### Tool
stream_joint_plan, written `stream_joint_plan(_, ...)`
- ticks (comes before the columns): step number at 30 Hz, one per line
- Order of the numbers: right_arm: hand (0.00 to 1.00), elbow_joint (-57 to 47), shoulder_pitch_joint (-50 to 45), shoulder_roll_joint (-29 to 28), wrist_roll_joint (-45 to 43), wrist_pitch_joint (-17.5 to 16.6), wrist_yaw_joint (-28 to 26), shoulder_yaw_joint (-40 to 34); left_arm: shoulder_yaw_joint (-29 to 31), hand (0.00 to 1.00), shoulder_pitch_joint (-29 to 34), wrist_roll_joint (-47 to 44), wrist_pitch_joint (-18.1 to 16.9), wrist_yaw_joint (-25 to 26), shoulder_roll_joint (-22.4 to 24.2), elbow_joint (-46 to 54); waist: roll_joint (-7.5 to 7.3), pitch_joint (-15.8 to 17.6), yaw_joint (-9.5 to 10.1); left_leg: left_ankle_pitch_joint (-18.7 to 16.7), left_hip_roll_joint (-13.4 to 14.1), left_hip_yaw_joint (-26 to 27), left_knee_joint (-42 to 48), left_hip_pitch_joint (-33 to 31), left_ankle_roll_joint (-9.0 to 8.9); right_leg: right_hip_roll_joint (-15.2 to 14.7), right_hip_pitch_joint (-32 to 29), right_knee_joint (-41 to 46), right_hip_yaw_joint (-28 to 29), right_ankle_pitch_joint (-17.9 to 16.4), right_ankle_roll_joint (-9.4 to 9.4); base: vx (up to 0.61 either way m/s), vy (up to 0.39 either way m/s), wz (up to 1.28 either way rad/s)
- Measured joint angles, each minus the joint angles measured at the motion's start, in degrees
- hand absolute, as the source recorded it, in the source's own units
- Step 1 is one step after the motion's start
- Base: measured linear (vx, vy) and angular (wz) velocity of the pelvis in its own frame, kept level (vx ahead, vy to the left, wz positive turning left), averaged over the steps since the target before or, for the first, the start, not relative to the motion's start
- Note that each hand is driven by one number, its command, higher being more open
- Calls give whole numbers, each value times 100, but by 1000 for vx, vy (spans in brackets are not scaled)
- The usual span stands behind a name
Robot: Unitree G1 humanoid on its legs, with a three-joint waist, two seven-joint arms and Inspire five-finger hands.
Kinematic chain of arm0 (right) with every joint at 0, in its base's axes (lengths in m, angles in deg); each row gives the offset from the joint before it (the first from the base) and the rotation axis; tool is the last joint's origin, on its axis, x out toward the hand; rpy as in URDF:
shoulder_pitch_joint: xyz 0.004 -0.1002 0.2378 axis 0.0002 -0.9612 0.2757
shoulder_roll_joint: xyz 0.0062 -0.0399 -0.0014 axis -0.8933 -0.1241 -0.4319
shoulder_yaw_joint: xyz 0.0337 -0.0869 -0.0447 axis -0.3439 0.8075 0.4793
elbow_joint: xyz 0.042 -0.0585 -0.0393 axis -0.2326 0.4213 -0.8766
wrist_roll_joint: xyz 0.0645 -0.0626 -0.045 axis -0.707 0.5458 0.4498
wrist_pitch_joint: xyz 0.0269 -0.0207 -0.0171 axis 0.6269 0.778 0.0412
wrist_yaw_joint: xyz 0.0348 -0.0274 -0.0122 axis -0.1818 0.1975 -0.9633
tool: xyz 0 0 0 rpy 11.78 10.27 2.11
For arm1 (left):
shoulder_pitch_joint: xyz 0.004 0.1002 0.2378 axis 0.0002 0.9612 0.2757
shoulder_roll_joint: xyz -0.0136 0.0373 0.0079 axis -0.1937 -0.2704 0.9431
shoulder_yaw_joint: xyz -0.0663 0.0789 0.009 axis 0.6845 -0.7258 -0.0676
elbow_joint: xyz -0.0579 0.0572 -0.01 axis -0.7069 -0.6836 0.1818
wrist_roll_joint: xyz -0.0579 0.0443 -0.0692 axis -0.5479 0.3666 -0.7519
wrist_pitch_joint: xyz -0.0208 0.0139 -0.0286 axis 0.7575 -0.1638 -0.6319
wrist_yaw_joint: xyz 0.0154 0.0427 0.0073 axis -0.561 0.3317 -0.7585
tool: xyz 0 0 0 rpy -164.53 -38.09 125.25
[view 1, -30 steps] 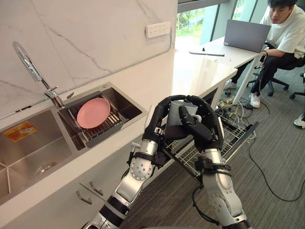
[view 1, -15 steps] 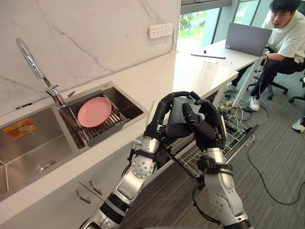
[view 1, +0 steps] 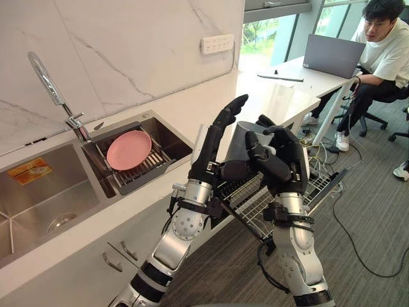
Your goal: Walk over to the sink, pick up the cup, carry it to the dishwasher, place the cup inside the dishwasher, then close the dishwasher door
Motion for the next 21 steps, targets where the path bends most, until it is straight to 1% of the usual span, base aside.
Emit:
stream_joint_plan(4,30,-1,0,7,177,1,127,-351,242,90,131,-118,-19,59,-5,0,0,0,2,-1,5,1,0,36,-1,3,40,-11,-1,4,3,0,0,0)
stream_joint_plan(8,30,-5,0,7,233,1,140,-470,250,90,376,-260,-50,-3,-5,-1,1,0,4,-2,8,8,-1,36,-4,3,40,-22,0,4,4,0,0,0)
stream_joint_plan(14,30,-12,-2,7,261,7,159,-529,277,90,864,-670,-57,-319,-19,-7,0,1,11,-10,18,12,0,31,-15,2,50,-70,1,28,-6,0,0,0)
stream_joint_plan(17,30,-15,-19,13,460,14,150,-732,345,90,1213,-1018,-62,-552,-23,-44,1,2,28,-26,23,12,0,28,-36,2,54,-87,0,30,-7,0,0,0)
stream_joint_plan(21,30,-49,-304,51,631,40,71,-951,520,90,1750,-1484,-77,-906,-86,-384,2,3,58,-34,35,1,0,14,-41,-1,57,-115,-16,29,-6,0,0,0)
